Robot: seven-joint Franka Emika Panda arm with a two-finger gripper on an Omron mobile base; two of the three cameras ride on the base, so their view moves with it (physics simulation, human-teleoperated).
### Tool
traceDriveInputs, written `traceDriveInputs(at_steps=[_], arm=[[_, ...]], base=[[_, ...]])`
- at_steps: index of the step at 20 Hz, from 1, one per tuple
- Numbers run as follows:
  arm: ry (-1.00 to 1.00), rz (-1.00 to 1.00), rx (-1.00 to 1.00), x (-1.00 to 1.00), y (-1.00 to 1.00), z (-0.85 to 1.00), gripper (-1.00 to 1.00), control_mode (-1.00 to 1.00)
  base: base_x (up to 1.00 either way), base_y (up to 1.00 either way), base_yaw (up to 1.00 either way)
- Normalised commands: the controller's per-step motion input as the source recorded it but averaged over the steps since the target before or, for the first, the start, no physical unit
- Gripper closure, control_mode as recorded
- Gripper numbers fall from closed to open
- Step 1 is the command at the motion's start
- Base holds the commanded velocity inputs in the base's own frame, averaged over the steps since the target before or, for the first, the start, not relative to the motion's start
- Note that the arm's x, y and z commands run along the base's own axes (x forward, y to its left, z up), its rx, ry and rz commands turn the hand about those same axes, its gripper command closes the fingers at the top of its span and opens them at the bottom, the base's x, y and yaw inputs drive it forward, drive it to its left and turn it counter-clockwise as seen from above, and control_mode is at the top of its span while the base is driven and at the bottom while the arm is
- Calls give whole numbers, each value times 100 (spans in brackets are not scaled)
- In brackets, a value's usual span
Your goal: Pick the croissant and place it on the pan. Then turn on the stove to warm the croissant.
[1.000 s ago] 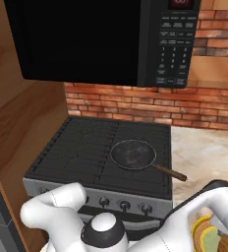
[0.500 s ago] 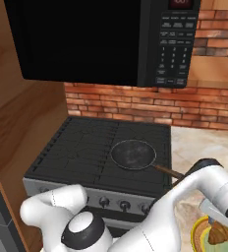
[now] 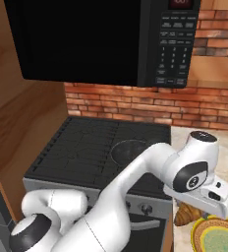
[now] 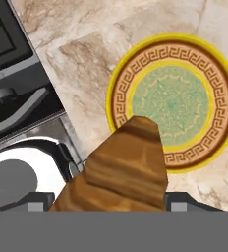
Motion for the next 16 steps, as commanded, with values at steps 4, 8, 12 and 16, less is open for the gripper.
traceDriveInputs(at_steps=[4, 8, 12, 16], arm=[[2, 0, -11, 0, 76, 62, 100, -100], [2, 0, -6, 1, 73, 43, 100, -100], [0, 0, 0, 16, 65, 16, 100, -100], [-1, 0, 3, 23, 47, 1, 100, -100]], base=[[0, 0, 0], [0, 0, 0], [0, 0, 0], [0, 0, 0]])
